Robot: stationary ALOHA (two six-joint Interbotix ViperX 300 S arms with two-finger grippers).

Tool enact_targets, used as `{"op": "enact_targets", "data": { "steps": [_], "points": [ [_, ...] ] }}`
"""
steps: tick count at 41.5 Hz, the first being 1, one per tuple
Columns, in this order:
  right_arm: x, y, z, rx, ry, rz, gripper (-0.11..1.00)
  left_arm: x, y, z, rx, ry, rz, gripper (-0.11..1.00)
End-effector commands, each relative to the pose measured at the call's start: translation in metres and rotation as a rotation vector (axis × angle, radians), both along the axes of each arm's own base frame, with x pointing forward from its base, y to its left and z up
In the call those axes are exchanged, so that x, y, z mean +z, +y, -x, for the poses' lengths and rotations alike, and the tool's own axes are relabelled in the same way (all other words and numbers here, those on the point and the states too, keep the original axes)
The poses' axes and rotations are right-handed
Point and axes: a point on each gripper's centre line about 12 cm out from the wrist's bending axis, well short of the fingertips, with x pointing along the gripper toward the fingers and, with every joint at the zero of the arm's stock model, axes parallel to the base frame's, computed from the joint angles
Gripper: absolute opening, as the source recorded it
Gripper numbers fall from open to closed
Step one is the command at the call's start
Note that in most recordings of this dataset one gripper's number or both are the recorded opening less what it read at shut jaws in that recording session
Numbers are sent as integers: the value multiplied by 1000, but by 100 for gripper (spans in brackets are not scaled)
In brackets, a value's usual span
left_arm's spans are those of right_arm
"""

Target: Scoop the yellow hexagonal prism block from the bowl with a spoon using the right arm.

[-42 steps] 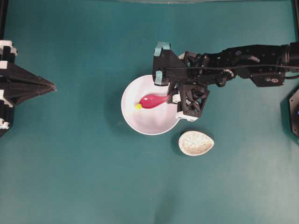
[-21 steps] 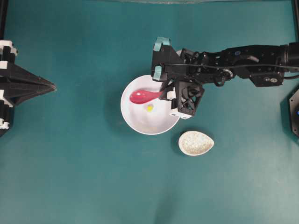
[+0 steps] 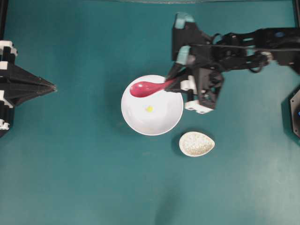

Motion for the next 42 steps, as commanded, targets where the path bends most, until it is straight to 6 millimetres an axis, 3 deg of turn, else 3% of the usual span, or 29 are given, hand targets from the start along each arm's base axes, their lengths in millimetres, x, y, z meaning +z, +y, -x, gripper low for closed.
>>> {"op": "enact_targets", "data": {
  "steps": [1,8,24,42],
  "points": [
    [32,3,12,13,-47,0,25,12,0,-2,0,-29,-3,0],
    [33,8,24,29,13,-28,25,12,0,-2,0,-29,-3,0],
    [23,11,28,-37,120,-139,25,12,0,-2,0,-29,-8,0],
    [-37,13,6,-91,312,-216,25,11,0,-2,0,-28,-8,0]
  ]
}}
